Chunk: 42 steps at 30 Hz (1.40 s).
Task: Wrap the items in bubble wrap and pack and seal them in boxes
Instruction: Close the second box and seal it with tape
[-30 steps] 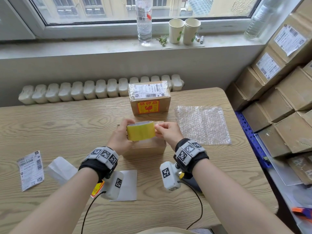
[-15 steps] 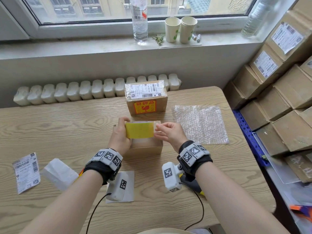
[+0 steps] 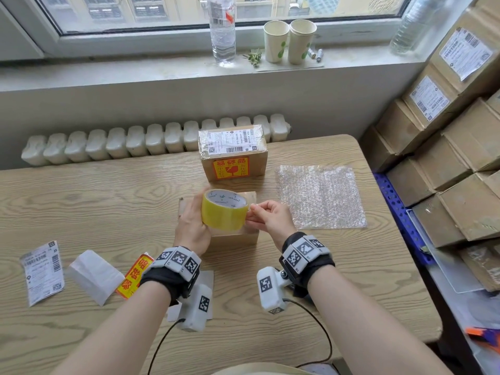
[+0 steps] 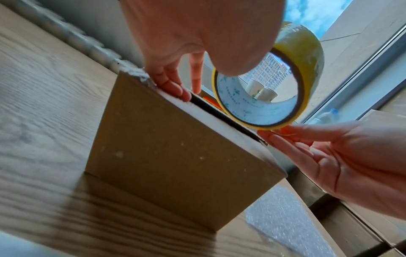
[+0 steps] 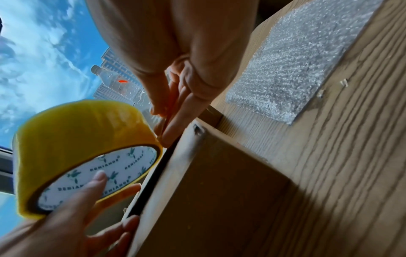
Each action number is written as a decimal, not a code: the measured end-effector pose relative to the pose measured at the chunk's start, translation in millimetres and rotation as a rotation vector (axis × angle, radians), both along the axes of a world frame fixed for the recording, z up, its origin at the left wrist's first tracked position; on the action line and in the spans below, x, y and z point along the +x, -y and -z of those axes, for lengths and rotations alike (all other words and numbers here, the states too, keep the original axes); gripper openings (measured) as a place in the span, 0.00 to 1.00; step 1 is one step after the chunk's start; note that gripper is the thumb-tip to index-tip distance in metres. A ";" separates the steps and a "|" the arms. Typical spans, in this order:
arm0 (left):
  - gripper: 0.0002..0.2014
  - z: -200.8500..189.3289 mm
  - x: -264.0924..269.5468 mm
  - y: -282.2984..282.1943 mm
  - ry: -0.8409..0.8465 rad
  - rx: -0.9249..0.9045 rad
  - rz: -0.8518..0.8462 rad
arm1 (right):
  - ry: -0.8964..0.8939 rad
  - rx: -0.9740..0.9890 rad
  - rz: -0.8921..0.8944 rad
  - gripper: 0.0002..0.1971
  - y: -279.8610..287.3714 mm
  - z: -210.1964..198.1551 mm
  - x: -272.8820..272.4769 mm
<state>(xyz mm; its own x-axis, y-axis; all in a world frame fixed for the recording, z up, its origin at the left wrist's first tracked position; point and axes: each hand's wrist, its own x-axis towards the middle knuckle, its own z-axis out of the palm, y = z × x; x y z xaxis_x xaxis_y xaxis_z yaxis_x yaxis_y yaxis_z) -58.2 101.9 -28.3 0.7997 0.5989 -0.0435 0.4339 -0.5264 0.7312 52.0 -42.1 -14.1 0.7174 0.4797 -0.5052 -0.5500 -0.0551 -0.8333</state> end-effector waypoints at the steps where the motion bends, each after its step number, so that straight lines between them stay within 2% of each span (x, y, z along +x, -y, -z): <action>1: 0.34 -2.7 0.1 -0.9 -0.010 -0.012 0.004 | 0.003 0.010 -0.009 0.06 -1.0 -1.1 0.8; 5: 0.33 -2.7 -4.5 -14.4 -0.035 -0.041 -0.137 | -0.018 0.036 0.038 0.05 7.8 -4.0 13.2; 9: 0.21 -4.0 -4.5 -18.2 -0.027 -0.024 -0.087 | -0.008 -0.003 0.011 0.05 25.2 -1.2 24.4; 12: 0.17 -9.5 -4.8 -10.6 -0.003 -0.019 -0.109 | -0.013 -0.056 0.003 0.04 25.5 4.9 26.4; 15: 0.18 -13.2 -8.2 -7.6 -0.011 0.008 -0.066 | -0.027 -0.101 0.018 0.04 22.9 11.7 27.2; 19: 0.20 -9.9 -6.7 -9.8 -0.074 0.001 -0.031 | -0.065 -0.134 0.056 0.08 17.4 21.5 22.5; 25: 0.21 -8.7 -2.8 -10.1 -0.062 0.014 -0.013 | 0.016 -0.215 0.086 0.08 9.9 37.7 22.6; 31: 0.20 -8.7 -4.0 -8.5 -0.006 0.020 0.013 | 0.146 -0.426 -0.093 0.14 -2.0 48.3 22.8; 36: 0.20 -8.5 -4.5 -6.7 -0.002 -0.001 0.015 | 0.495 -0.641 -0.369 0.11 -3.6 48.5 19.2; 39: 0.21 -8.6 -3.8 -6.5 0.007 0.000 0.007 | 0.543 -0.723 -0.444 0.17 -2.4 52.3 17.8; 42: 0.22 -5.3 -4.2 -8.1 -0.007 0.001 0.005 | 0.499 -0.733 -0.472 0.16 -0.4 57.7 16.6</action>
